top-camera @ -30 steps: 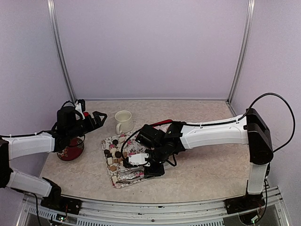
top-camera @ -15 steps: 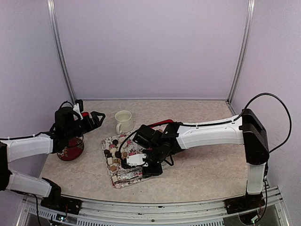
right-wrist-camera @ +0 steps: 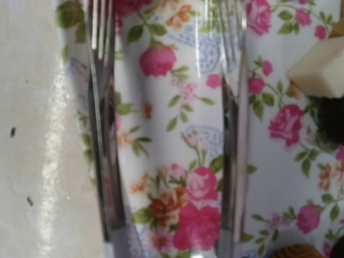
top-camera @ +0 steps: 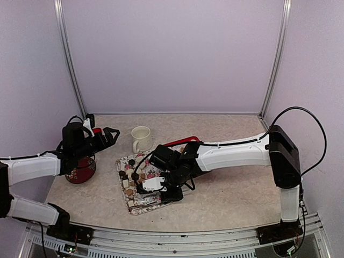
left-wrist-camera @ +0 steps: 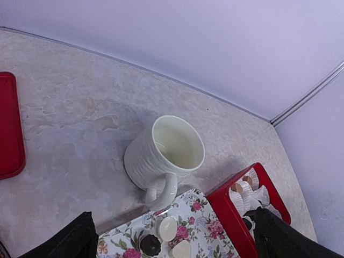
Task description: Pack the chocolate
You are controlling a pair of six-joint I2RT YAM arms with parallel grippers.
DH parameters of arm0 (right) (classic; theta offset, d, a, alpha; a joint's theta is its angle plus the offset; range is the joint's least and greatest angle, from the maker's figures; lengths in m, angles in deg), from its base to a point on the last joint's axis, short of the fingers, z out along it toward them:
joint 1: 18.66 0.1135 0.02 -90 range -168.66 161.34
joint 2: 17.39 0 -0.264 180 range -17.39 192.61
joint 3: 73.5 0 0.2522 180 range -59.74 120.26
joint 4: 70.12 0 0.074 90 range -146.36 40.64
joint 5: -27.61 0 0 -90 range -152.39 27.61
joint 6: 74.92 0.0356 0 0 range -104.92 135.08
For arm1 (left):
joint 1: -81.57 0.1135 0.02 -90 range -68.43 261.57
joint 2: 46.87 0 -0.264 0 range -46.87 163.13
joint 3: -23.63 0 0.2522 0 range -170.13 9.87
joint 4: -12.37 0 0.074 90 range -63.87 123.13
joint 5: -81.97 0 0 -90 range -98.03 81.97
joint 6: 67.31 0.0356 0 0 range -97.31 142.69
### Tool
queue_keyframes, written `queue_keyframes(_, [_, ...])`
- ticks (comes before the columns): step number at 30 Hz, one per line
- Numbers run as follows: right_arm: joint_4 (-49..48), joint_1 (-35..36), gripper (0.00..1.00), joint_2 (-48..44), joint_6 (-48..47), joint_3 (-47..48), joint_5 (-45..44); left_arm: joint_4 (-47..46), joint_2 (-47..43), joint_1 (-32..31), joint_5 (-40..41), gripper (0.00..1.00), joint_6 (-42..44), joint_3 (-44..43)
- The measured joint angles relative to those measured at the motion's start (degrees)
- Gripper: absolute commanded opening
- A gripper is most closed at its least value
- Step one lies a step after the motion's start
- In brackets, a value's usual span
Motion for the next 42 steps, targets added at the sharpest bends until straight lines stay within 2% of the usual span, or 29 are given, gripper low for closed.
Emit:
queue_keyframes(8, [0.2,0.0,0.32,0.2,-0.1,0.5,0.0,0.0,-0.2,0.3,-0.1,0.99,0.0,0.0])
queue_keyframes(15, [-0.4,0.0,0.29,-2.1,0.6,-2.0,-0.1,0.0,-0.3,0.3,-0.2,0.99,0.0,0.0])
queue_keyframes(23, [-1.9,-2.0,0.29,-13.5,4.3,-8.7,1.5,0.0,-0.3,0.3,-0.6,0.99,0.0,0.0])
queue_keyframes(32, [-2.9,-11.0,0.29,-25.6,12.0,-17.1,1.9,-0.1,-0.1,0.3,-1.2,0.99,-0.4,0.0])
queue_keyframes(42, [0.0,-23.9,0.28,-34.2,20.6,-22.5,2.1,-1.3,0.9,0.3,-1.5,0.99,-1.0,0.0])
